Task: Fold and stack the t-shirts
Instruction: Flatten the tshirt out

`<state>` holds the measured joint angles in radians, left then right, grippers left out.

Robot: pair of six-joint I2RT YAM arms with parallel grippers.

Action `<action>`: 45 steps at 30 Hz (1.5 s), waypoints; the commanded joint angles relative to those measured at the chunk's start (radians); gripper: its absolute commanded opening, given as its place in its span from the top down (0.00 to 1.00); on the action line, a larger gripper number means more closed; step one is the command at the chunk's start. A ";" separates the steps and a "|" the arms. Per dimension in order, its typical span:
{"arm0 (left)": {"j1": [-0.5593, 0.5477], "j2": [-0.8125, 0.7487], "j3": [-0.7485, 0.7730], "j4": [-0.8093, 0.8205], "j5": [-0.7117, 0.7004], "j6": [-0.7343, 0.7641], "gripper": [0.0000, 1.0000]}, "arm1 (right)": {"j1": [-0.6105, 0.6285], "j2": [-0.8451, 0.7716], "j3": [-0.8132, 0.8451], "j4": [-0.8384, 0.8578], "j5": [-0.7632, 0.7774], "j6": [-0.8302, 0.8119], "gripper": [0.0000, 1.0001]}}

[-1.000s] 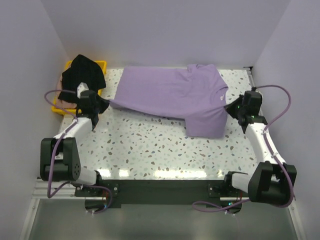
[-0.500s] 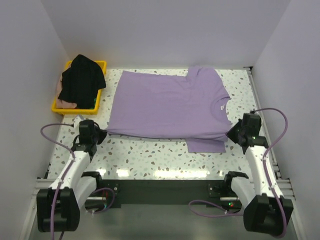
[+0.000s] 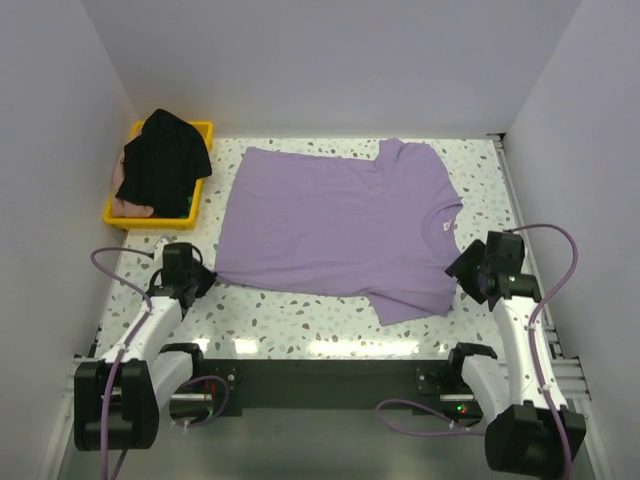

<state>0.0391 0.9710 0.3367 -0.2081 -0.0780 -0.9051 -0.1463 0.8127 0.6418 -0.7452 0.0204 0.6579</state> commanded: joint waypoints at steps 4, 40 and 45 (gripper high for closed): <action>0.008 0.067 0.073 0.122 0.040 0.032 1.00 | -0.007 0.095 0.107 -0.039 -0.039 -0.017 0.33; 0.008 0.034 0.030 0.193 0.073 0.040 1.00 | 0.850 0.431 0.001 0.033 0.431 0.387 0.47; 0.008 0.028 0.028 0.193 0.095 0.041 1.00 | 0.872 0.428 -0.010 0.023 0.434 0.398 0.58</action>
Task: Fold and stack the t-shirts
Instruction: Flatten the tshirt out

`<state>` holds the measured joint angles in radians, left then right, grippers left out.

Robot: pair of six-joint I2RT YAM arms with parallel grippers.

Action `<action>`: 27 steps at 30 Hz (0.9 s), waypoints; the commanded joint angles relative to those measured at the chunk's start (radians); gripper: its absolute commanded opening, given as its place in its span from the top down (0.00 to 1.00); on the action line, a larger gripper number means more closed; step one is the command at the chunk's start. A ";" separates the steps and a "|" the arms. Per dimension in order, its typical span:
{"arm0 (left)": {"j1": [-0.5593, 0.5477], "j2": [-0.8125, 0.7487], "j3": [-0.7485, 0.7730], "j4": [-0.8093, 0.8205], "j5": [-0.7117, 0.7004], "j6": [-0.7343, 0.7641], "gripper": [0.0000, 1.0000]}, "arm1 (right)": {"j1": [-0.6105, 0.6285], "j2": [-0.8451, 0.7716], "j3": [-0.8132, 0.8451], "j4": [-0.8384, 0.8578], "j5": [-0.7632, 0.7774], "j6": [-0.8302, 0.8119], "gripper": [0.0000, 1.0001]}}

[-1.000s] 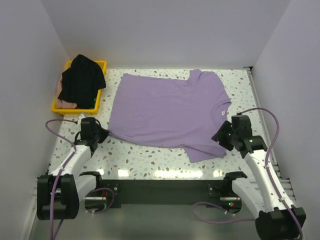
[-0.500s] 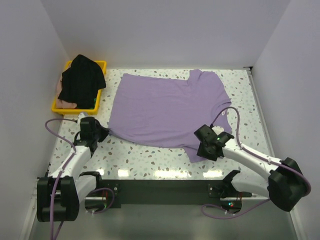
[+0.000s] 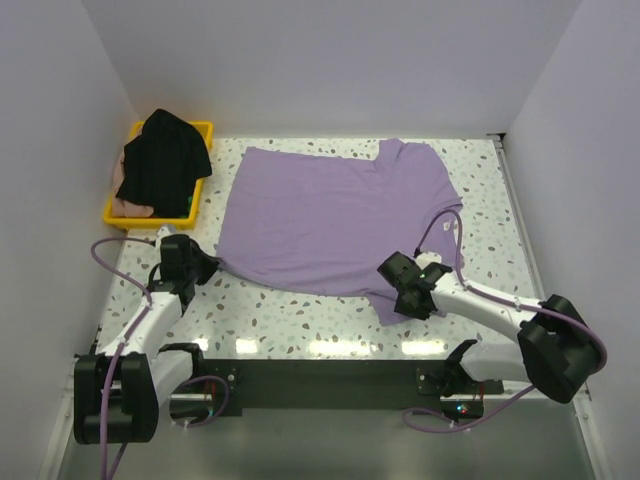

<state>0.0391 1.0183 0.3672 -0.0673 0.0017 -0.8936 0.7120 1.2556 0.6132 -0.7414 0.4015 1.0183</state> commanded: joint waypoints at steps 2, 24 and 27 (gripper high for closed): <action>0.008 -0.018 -0.002 0.052 0.017 0.030 1.00 | 0.014 -0.031 0.007 0.010 0.039 0.039 0.74; 0.008 -0.001 -0.028 0.103 0.050 0.022 1.00 | 0.023 -0.059 0.037 0.013 -0.047 -0.029 0.53; 0.008 0.000 -0.028 0.098 0.050 0.025 1.00 | 0.023 -0.015 0.039 0.034 -0.038 -0.034 0.53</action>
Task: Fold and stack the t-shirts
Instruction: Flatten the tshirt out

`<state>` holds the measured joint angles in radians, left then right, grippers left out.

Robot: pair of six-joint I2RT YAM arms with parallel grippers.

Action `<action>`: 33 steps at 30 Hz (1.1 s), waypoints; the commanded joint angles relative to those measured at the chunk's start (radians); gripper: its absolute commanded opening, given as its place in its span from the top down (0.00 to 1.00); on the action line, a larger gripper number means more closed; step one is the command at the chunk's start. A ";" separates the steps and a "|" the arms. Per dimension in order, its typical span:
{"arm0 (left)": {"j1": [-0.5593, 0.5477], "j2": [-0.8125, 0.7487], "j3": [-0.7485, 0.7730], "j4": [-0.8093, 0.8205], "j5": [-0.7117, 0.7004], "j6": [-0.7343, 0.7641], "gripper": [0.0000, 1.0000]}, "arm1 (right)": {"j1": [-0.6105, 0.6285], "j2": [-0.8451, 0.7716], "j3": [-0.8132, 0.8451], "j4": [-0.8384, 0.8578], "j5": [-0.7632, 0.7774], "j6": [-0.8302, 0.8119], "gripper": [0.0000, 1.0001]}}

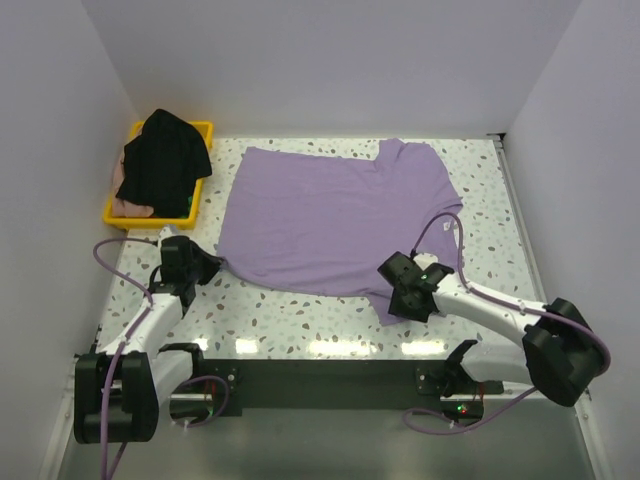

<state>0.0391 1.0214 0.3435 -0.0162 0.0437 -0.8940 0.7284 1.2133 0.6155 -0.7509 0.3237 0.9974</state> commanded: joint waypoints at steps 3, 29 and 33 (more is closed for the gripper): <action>0.008 -0.006 -0.009 0.050 0.008 0.026 1.00 | 0.006 0.055 0.030 0.050 0.057 -0.016 0.51; 0.008 0.005 -0.004 0.056 0.024 0.024 1.00 | 0.048 -0.115 0.024 -0.064 -0.372 -0.005 1.00; 0.008 0.013 -0.003 0.059 0.030 0.024 1.00 | 0.048 -0.055 0.061 -0.036 -0.429 -0.003 1.00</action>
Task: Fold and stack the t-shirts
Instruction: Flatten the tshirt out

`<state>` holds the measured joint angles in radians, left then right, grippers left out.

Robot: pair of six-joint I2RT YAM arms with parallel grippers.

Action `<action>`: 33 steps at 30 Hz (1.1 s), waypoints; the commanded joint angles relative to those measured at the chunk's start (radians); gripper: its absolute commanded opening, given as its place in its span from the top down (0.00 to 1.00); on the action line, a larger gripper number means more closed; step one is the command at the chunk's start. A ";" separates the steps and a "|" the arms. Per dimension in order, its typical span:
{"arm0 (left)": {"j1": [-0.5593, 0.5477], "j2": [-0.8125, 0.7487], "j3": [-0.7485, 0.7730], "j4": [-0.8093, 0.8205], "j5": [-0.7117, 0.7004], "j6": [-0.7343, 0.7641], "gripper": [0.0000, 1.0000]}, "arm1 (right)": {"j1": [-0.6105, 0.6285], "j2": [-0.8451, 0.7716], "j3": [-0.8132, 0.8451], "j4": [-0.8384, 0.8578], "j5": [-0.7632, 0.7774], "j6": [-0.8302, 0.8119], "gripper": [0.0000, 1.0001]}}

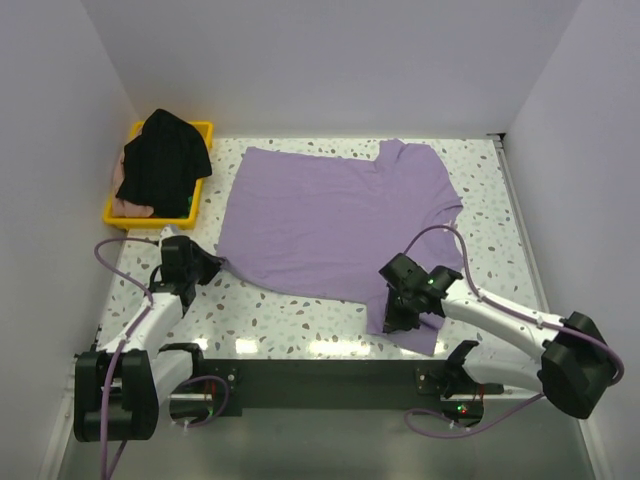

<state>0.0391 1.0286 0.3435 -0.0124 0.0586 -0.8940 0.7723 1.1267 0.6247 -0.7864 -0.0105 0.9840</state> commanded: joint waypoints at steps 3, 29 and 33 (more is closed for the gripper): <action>0.008 0.011 -0.003 0.055 0.017 0.026 1.00 | 0.004 0.065 0.066 0.041 -0.134 0.021 0.98; 0.008 -0.002 -0.011 0.043 0.018 0.023 1.00 | 0.002 -0.081 -0.002 -0.347 0.346 0.378 0.32; 0.008 -0.002 -0.015 0.048 0.020 0.024 1.00 | 0.001 -0.070 -0.045 -0.274 0.353 0.378 0.31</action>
<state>0.0391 1.0382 0.3412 -0.0082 0.0719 -0.8940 0.7723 1.0534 0.6064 -1.1126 0.2886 1.3144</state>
